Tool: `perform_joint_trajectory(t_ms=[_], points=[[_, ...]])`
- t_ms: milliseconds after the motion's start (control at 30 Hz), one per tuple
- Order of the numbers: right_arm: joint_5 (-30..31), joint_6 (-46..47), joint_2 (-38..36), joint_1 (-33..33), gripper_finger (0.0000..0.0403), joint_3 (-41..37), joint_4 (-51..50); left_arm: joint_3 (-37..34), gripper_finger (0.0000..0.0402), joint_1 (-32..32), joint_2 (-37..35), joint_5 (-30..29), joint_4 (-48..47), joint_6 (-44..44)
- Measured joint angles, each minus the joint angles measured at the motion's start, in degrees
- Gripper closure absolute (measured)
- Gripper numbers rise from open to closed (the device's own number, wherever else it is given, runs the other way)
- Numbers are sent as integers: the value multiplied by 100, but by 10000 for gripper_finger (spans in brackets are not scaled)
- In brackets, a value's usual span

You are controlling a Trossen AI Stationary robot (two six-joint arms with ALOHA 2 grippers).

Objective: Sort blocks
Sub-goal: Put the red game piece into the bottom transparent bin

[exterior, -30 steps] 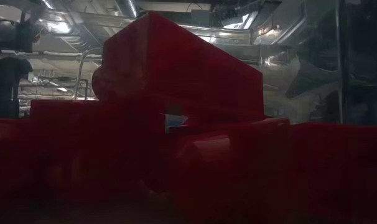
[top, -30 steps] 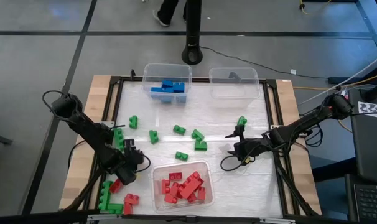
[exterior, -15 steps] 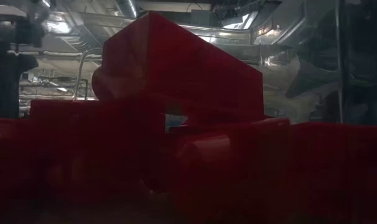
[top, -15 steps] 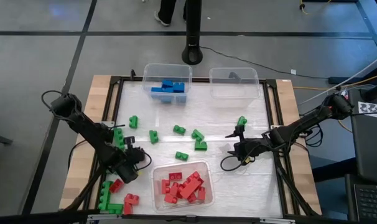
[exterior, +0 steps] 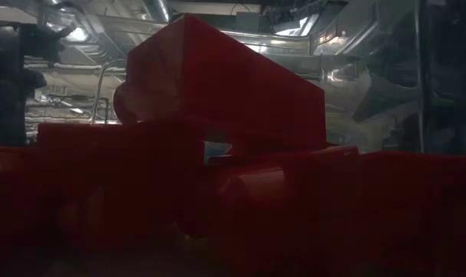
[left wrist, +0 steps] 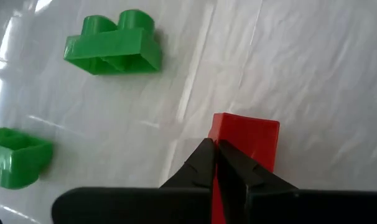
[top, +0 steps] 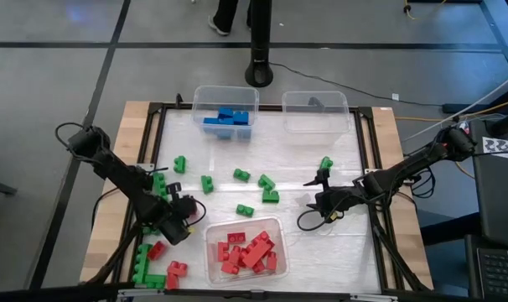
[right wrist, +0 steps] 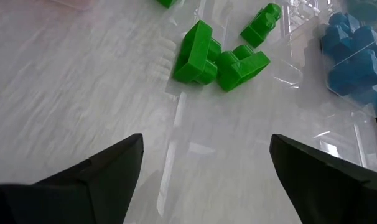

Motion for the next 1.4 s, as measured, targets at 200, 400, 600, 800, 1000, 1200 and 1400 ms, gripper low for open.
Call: perform_joint_trajectory(t_ms=[200,400,600,800,1000,1200,1400], points=[[-7,0,0,1,52,0,0,-22,401,23,-190,108,1,-130],[-9,2,0,1,52,0,2,71,401,23,-473,67,-90,-167],[-11,2,0,0,52,0,1,624,401,23,-637,-19,-844,-62],[-11,0,0,0,52,0,2,1286,401,23,-916,-310,-1214,277],[-11,2,0,0,52,0,1,1947,401,23,-1138,-1022,-1177,812],[-11,2,0,2,52,0,0,2344,401,26,-1144,-1423,-277,1753],[-11,2,0,0,52,0,0,2335,401,94,-1128,-1399,1395,2960]])
